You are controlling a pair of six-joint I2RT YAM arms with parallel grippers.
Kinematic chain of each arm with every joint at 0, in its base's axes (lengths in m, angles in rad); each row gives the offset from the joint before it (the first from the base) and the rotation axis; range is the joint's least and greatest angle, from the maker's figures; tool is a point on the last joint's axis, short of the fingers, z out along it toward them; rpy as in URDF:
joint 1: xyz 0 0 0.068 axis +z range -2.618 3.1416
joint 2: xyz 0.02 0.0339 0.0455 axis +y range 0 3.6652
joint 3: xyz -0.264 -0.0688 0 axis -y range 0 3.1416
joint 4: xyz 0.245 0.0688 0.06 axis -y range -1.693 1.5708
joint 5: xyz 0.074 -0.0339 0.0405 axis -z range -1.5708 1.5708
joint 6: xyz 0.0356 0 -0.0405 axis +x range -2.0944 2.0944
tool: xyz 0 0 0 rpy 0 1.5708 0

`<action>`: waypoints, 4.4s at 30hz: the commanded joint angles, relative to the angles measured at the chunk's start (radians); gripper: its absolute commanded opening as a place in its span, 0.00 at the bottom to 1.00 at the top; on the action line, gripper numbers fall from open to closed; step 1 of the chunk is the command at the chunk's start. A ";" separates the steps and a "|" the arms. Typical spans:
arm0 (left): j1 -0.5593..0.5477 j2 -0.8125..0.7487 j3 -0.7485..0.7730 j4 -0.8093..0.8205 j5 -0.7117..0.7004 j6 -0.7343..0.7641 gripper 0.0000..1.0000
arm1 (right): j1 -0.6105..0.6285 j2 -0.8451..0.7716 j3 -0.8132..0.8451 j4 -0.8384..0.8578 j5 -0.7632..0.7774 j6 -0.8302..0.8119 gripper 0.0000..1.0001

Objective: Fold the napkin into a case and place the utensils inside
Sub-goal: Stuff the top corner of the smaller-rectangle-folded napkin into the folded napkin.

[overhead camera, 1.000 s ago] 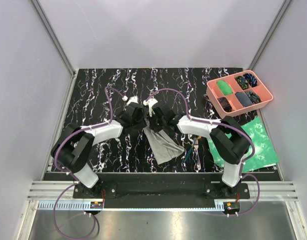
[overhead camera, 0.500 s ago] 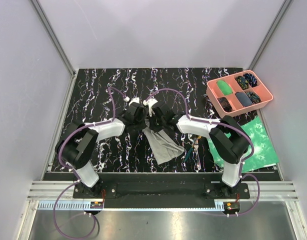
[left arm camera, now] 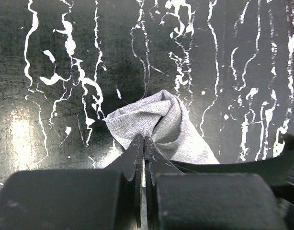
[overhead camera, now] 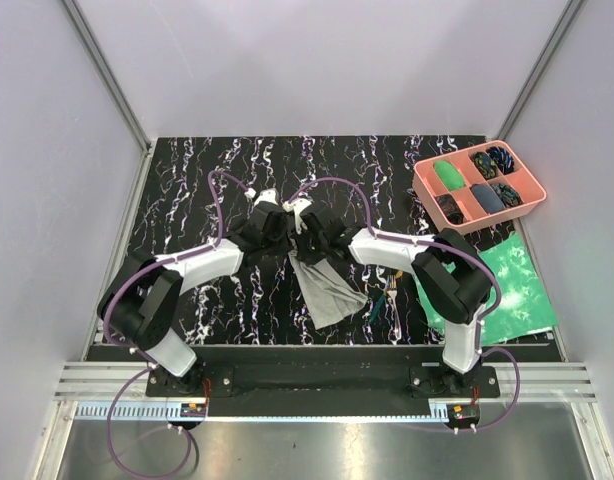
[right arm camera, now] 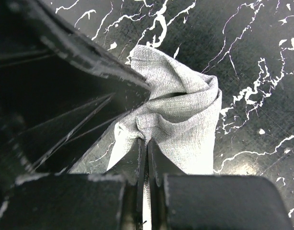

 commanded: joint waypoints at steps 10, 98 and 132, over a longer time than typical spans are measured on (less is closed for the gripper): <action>0.011 -0.043 -0.023 0.054 0.030 0.009 0.00 | -0.023 0.046 0.064 -0.054 0.034 0.077 0.00; 0.080 -0.086 -0.100 -0.014 0.120 0.017 0.27 | -0.001 0.109 0.081 0.074 -0.147 0.400 0.08; 0.043 -0.114 -0.124 0.031 0.139 -0.049 0.00 | 0.003 0.131 0.152 -0.013 -0.174 0.487 0.00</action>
